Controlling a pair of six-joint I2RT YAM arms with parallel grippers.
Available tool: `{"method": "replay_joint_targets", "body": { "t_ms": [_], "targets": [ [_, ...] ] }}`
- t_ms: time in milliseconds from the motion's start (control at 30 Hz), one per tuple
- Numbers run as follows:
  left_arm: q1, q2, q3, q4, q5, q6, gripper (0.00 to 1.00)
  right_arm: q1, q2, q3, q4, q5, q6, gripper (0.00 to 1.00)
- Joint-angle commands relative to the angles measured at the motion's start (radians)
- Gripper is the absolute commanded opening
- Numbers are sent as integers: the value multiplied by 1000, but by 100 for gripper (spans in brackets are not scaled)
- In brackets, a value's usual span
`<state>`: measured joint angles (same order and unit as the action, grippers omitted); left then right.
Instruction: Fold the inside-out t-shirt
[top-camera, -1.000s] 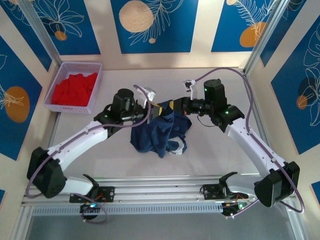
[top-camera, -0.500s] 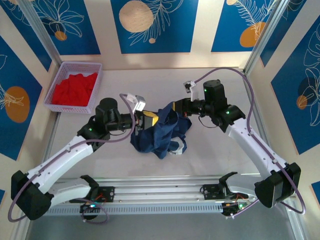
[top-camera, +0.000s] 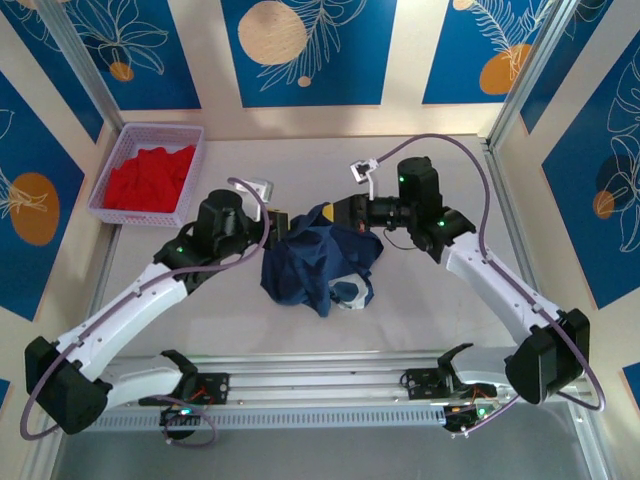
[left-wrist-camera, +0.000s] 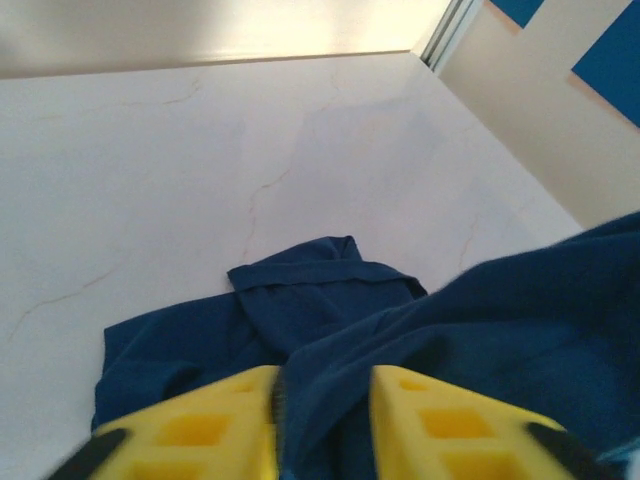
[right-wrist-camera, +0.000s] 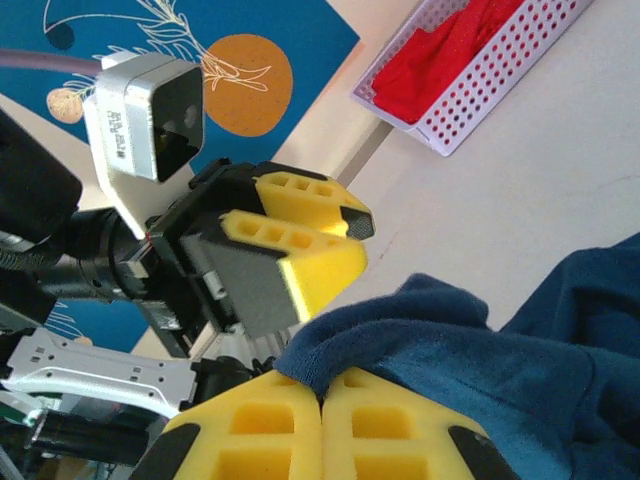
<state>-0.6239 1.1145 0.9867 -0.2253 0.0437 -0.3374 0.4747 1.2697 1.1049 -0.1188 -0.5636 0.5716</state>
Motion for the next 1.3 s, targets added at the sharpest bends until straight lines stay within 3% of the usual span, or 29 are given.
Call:
{"method": "replay_joint_targets", "body": {
  "t_ms": [0,100,467,867,1067,1267],
  "targets": [
    [4,-71,-47,14,41,-16,41,15,16,-11,91,-23,77,0],
    [0,-97,-86,56,119,-12,53,22,29,-5,88,-18,73,0],
    [-31,-19,-11,80,245,84,73,48,36,34,-44,46,-18,0],
    [-40,83,64,77,189,111,74,58,28,36,-82,64,-60,0],
    [-40,88,53,94,257,124,75,51,21,39,-90,79,-61,0],
    [-41,99,61,19,115,163,74,49,19,47,-90,76,-58,0]
  ]
}}
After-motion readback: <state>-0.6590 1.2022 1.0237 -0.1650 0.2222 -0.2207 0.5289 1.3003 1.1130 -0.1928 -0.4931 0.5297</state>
